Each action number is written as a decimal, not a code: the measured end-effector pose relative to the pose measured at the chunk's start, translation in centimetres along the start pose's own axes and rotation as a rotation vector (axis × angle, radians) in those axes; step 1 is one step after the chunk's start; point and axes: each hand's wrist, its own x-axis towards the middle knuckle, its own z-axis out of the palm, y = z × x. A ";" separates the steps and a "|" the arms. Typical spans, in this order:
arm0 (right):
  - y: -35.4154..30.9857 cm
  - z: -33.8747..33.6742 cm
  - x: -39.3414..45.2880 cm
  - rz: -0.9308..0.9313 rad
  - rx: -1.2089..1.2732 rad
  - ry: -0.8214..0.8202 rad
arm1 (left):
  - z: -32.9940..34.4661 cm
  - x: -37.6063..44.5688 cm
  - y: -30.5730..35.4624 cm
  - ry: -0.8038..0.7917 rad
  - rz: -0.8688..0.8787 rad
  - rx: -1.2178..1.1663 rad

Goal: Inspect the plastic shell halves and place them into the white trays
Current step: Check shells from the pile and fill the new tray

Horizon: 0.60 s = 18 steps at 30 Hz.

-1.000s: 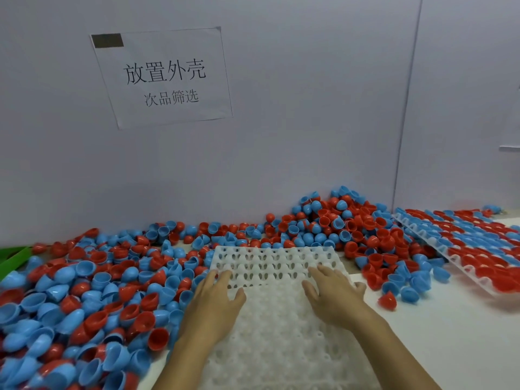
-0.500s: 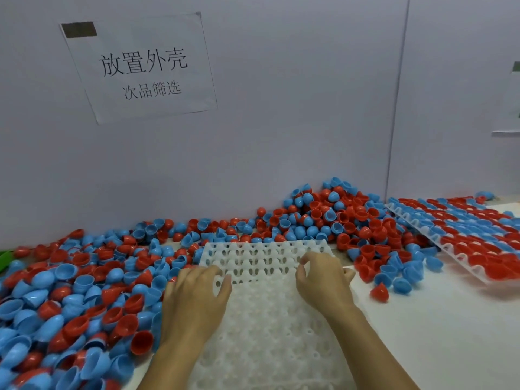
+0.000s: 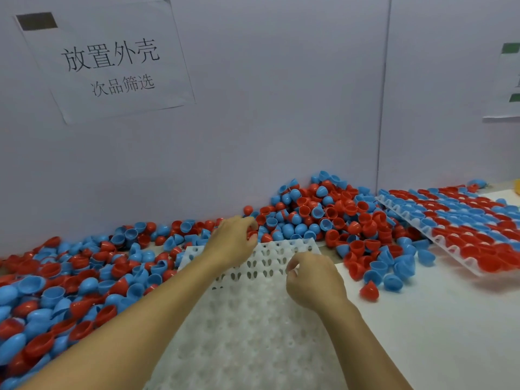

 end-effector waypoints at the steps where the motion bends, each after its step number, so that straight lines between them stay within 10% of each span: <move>1: 0.1 -0.1 0.0 -0.004 0.009 -0.002 | 0.8 1.3 0.7 -0.011 -0.009 -0.015; 12: 0.8 0.4 0.6 -0.044 0.066 0.018 | 6.4 11.5 -0.1 -0.418 -0.457 0.016; 18: 1.1 0.3 1.0 -0.049 0.076 0.017 | 6.9 13.0 -1.3 -0.377 -0.426 0.036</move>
